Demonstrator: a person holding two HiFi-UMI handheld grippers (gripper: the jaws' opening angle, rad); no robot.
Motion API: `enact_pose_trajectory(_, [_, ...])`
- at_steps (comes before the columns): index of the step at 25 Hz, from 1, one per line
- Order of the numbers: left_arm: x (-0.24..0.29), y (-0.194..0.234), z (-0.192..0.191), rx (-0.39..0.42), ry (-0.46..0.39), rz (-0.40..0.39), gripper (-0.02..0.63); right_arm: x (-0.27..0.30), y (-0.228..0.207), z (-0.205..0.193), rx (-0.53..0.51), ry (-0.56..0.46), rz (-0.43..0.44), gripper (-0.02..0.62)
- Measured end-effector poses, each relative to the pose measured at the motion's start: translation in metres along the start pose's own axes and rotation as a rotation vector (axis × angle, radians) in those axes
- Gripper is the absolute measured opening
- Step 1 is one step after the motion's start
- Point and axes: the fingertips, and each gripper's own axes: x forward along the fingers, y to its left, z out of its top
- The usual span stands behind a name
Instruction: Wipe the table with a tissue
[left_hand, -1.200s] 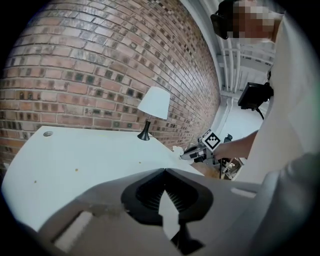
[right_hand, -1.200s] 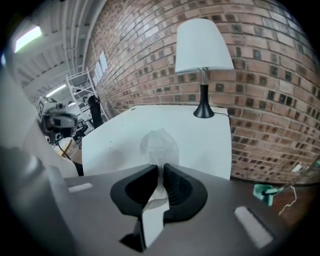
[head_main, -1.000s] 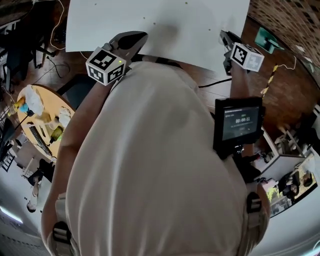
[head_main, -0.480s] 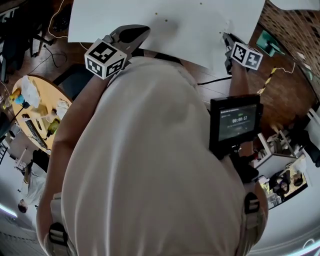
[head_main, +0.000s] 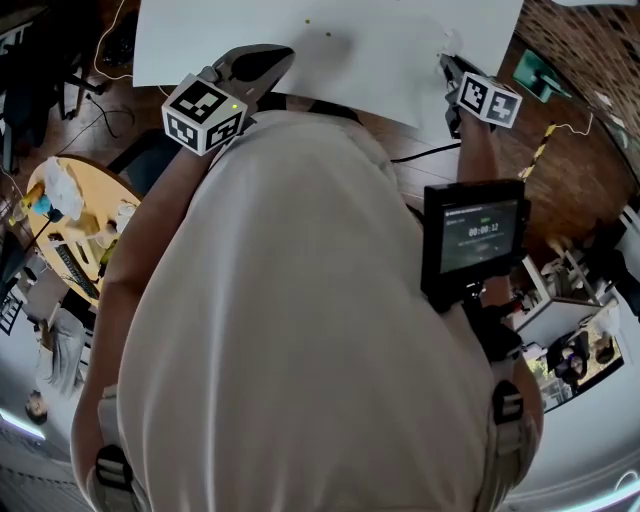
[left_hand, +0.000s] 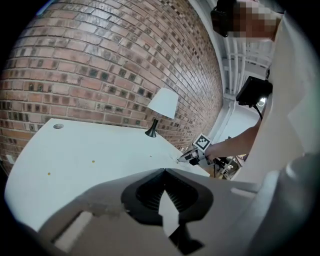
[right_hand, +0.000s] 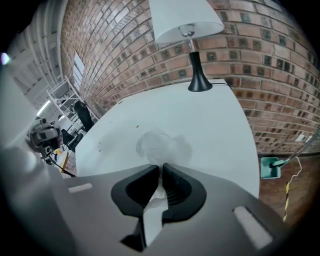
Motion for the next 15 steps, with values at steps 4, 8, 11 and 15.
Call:
enact_pose_trajectory(4, [0.002,0.0,-0.003,0.006,0.008,-0.001,0.006,0.011,0.021,-0.007,-0.07,0.035,0.028,0.028])
enact_pose_trajectory(8, [0.007,-0.002,-0.005,0.006,0.006,-0.007,0.006,0.015,0.039,-0.015,-0.128,0.057,0.082,0.028])
enact_pose_trajectory(11, [0.011,-0.001,-0.006,0.004,0.004,-0.012,0.006,0.02,0.054,-0.027,-0.214,0.134,0.142,0.028])
enact_pose_trajectory(15, [0.017,-0.002,-0.004,0.003,-0.006,-0.02,0.006,0.015,0.061,-0.034,-0.273,0.172,0.201,0.028])
